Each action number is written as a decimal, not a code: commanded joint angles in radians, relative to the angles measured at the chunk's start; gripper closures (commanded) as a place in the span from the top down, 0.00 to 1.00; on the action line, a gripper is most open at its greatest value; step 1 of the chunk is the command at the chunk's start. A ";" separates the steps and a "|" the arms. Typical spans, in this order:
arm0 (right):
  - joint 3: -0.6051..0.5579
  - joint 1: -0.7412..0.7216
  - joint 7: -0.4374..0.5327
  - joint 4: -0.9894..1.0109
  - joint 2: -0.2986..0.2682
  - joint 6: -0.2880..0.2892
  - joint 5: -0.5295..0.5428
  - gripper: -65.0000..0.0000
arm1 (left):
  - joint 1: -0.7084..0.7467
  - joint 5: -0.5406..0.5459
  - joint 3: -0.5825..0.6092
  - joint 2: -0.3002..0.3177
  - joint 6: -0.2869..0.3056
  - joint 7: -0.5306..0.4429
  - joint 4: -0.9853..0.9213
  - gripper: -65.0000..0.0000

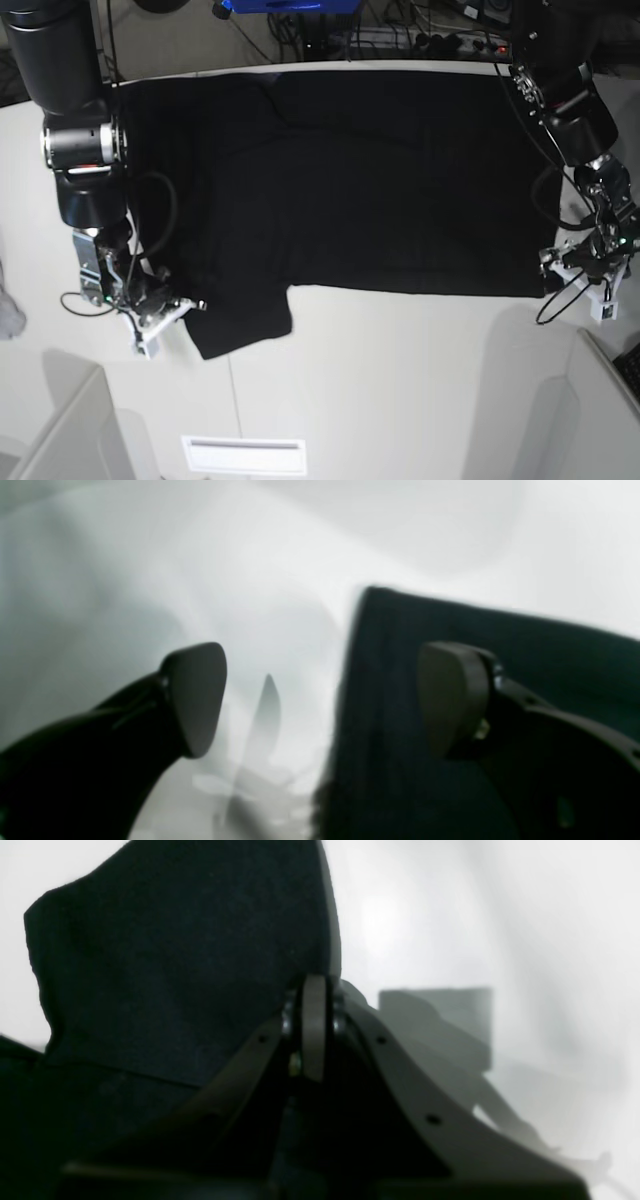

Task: Fold the T-shirt properly
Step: 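Grasp the hem corners with both grippers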

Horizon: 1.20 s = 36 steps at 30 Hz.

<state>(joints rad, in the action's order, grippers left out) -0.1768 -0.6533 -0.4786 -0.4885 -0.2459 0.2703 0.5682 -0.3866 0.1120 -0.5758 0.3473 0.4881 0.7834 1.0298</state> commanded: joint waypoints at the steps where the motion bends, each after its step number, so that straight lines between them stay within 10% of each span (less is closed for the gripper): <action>1: 0.000 -0.023 -0.015 -0.005 -0.008 -0.004 -0.014 0.00 | -0.042 0.007 0.003 0.025 -0.002 -0.020 -0.010 0.88; 32: 0.000 -0.023 -0.015 -0.005 -0.013 -0.004 -0.014 0.00 | -0.176 0.005 0.121 0.019 -0.072 -0.212 -0.435 0.87; 36: 0.003 -0.021 -0.012 -0.005 -0.013 -0.004 -0.014 0.00 | -0.157 0.005 0.121 0.017 -0.072 -0.212 -0.431 0.64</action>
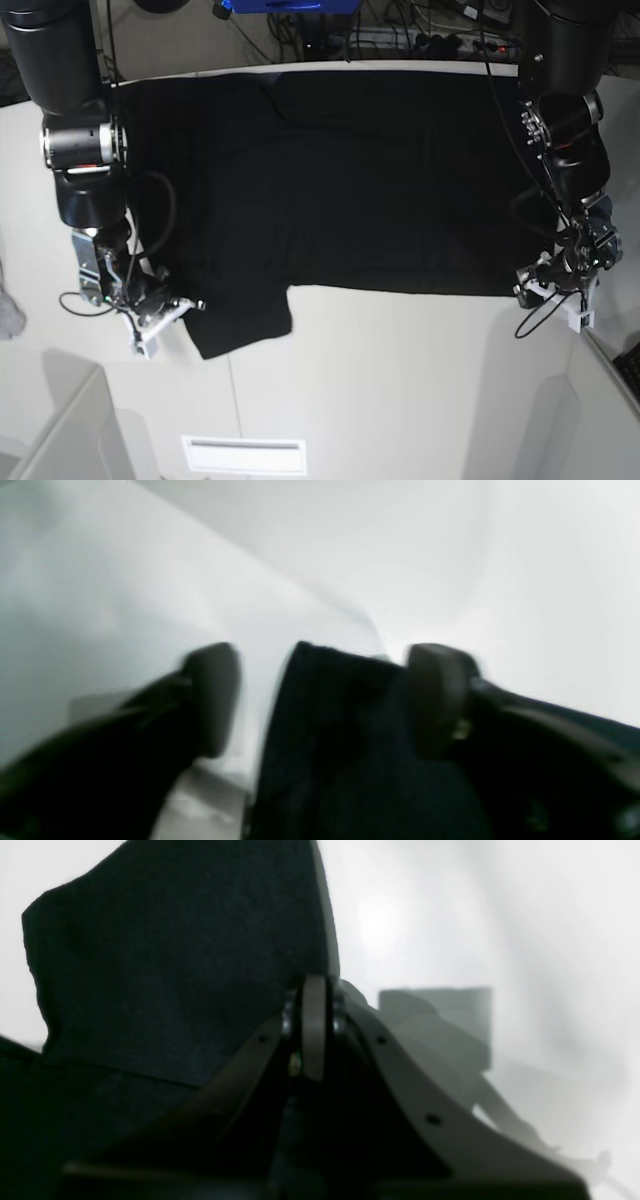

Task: Fold the T-shirt properly
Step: 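Grasp the hem corners with both grippers, then lift the hem and fold it over toward the collar with both grippers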

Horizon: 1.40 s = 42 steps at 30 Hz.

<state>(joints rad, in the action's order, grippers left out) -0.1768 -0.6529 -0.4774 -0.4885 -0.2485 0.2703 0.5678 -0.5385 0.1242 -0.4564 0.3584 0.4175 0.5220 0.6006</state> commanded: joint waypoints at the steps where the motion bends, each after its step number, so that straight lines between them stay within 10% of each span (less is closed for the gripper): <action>1: 0.004 -0.015 -0.011 -0.005 -0.008 -0.004 -0.013 0.00 | 0.002 -0.007 0.001 0.006 -0.001 0.049 -0.001 0.55; 7: 0.001 -0.003 0.030 -0.006 -0.004 -0.004 -0.013 0.00 | 0.005 0.001 0.001 0.003 -0.001 0.049 0.000 0.00; 42: 0.086 0.256 0.029 -0.546 -0.055 -0.065 -0.013 0.00 | 0.337 0.005 -0.011 -0.043 0.004 0.197 0.737 0.00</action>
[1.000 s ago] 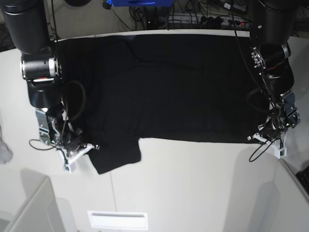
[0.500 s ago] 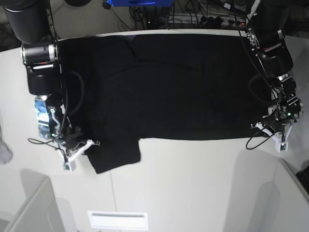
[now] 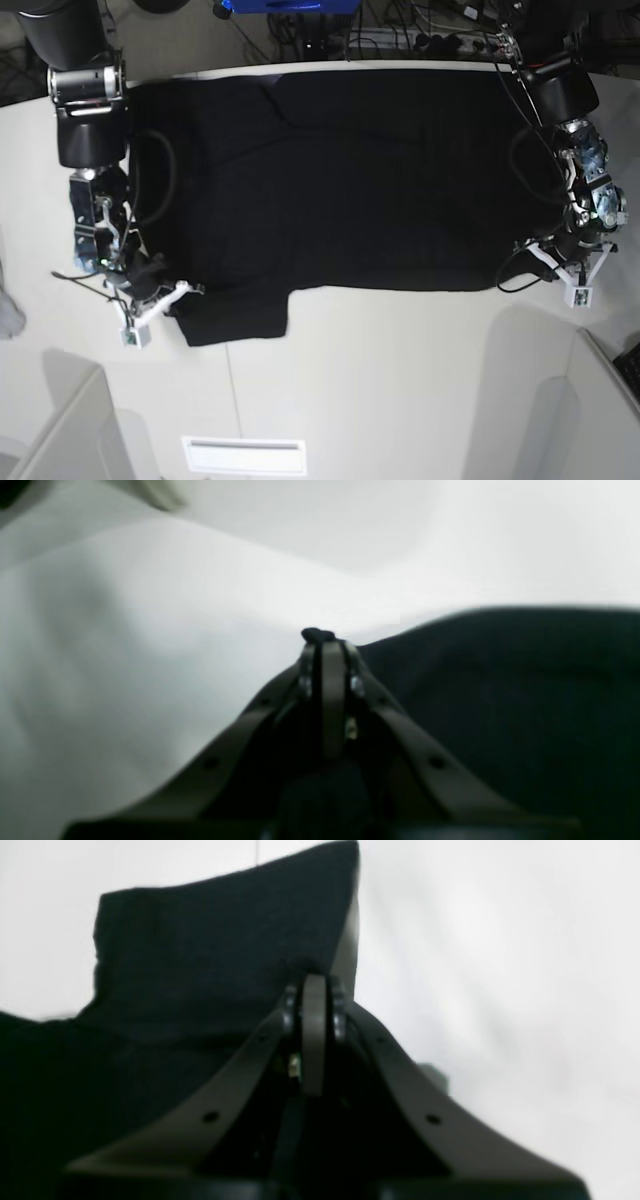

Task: Fold the T-shirt properly
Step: 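Lift the hem and fold it over toward the collar with both grippers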

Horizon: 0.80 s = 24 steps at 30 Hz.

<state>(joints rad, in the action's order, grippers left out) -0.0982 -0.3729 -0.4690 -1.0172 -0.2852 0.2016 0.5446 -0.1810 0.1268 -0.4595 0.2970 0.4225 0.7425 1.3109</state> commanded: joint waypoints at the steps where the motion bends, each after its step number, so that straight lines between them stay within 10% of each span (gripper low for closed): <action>1: 0.007 -0.015 0.020 -0.035 -0.019 0.003 0.010 0.00 | -0.010 0.003 -0.008 0.011 -0.001 -0.018 0.045 0.00; 24: 0.194 0.170 -0.169 -0.329 -0.022 0.002 0.010 0.00 | 0.265 0.173 -0.072 0.006 -0.001 0.081 0.453 0.00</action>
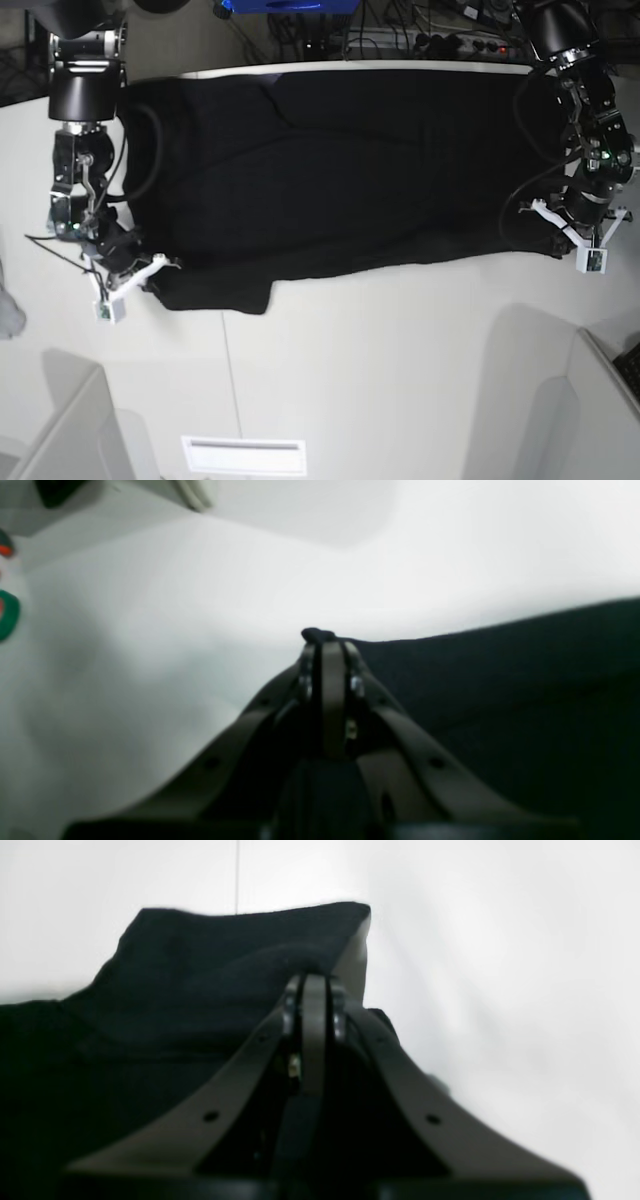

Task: Fold the T-shirt properly
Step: 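Lift the hem and fold it over toward the collar with both grippers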

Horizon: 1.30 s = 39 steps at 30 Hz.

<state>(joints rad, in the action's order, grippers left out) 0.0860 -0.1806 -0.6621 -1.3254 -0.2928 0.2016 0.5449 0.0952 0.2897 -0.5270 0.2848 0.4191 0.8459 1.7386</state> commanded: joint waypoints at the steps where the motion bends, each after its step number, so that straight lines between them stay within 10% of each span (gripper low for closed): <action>1: 0.014 -0.013 0.018 -0.035 -0.015 0.002 0.010 0.00 | 0.001 0.010 -0.005 0.017 0.002 -0.023 0.039 0.00; 39: 0.054 0.214 -0.069 -0.332 -0.013 0.002 0.017 0.00 | 0.268 0.156 -0.163 -0.012 0.091 -0.027 0.222 0.00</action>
<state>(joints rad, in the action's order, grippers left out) 0.1322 0.0498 -0.7578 -1.6375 -0.2939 0.2012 0.5491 0.3668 0.4355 -0.6838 0.2573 0.5064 0.8402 1.9411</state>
